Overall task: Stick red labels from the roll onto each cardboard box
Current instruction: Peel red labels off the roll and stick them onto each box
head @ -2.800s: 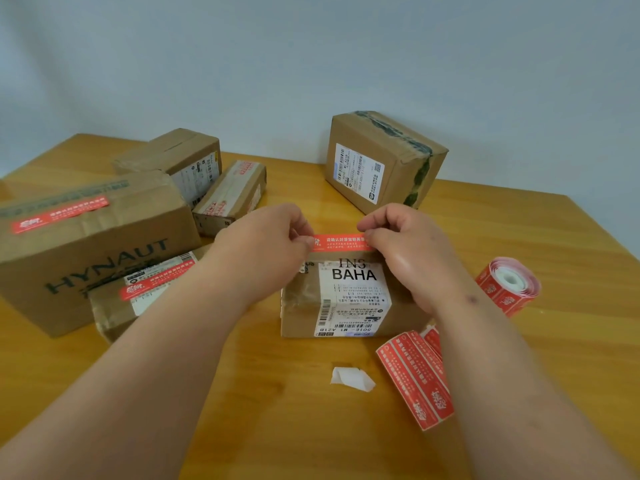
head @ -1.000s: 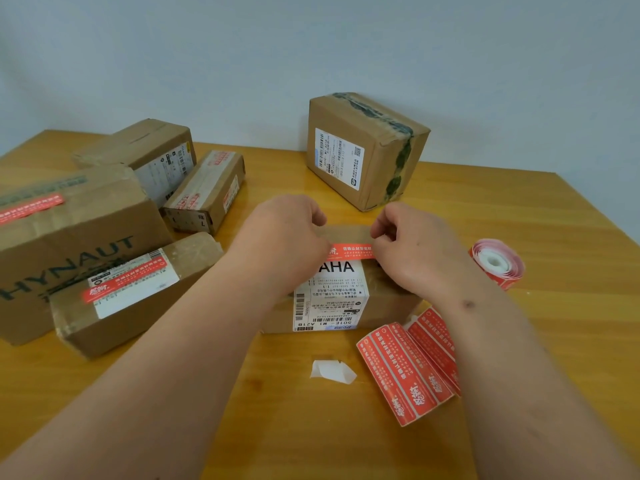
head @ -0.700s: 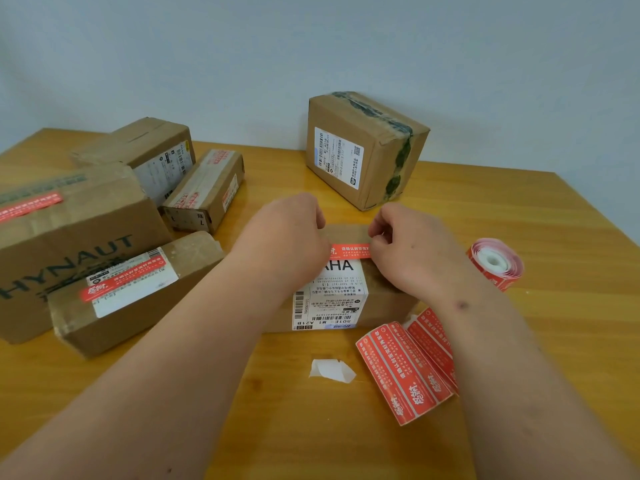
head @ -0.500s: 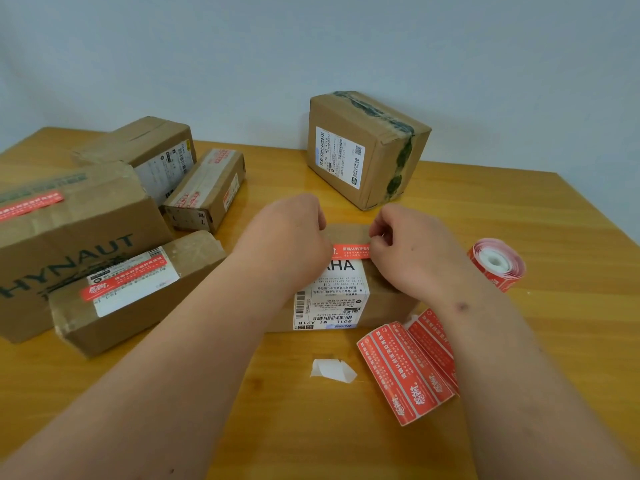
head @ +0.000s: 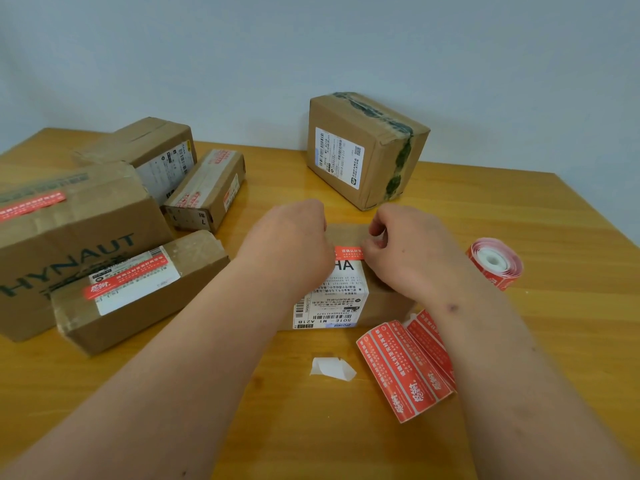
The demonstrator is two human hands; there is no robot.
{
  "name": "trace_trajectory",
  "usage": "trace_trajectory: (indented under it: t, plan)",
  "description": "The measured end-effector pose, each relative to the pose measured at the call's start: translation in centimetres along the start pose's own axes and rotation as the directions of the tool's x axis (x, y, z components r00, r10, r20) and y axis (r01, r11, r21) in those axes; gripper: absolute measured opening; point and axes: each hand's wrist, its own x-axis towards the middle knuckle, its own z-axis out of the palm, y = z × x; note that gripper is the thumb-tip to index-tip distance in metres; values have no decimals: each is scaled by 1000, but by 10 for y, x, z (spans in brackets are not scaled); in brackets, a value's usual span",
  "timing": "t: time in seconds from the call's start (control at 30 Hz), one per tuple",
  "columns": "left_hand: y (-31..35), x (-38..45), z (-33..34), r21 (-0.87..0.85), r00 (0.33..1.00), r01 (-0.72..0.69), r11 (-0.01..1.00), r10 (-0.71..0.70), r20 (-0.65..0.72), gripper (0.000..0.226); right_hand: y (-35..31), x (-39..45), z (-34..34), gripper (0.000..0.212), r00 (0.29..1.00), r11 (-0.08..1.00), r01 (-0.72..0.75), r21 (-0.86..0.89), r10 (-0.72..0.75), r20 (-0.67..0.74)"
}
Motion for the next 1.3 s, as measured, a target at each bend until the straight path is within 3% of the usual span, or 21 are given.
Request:
trace_trajectory:
  t: [0.17, 0.37, 0.57, 0.7, 0.83, 0.93, 1.3]
  plan:
    - [-2, -2, -1, 2, 1000, -9, 1000, 9, -6, 13, 8, -1, -11, 28, 993, 989, -114, -91, 113, -17]
    - [-1, -6, -4, -99, 998, -19, 995, 13, -60, 26, 10, -2, 1, 19, 988, 987, -151, 52, 153, -25]
    - [1, -7, 5, -57, 999, -17, 998, 14, -43, 36, 9, -2, 4, 46, 985, 975, -168, 142, 161, 57]
    - [-6, -5, 2, -151, 999, -16, 988, 11, -33, 26, 16, -2, -3, 34, 983, 966, -178, 190, 167, 73]
    - [-2, -8, 4, -126, 998, -39, 991, 33, -47, 30, 11, -3, 3, 41, 978, 957, -202, 208, 188, 88]
    - [-4, -9, 4, -146, 998, -40, 989, 33, -52, 26, 15, -2, 0, 31, 975, 950, -219, 224, 206, 83]
    - [-13, -4, -4, -231, 993, -12, 973, -16, -118, 39, 19, 3, 0, 23, 976, 953, -220, 209, 215, 44]
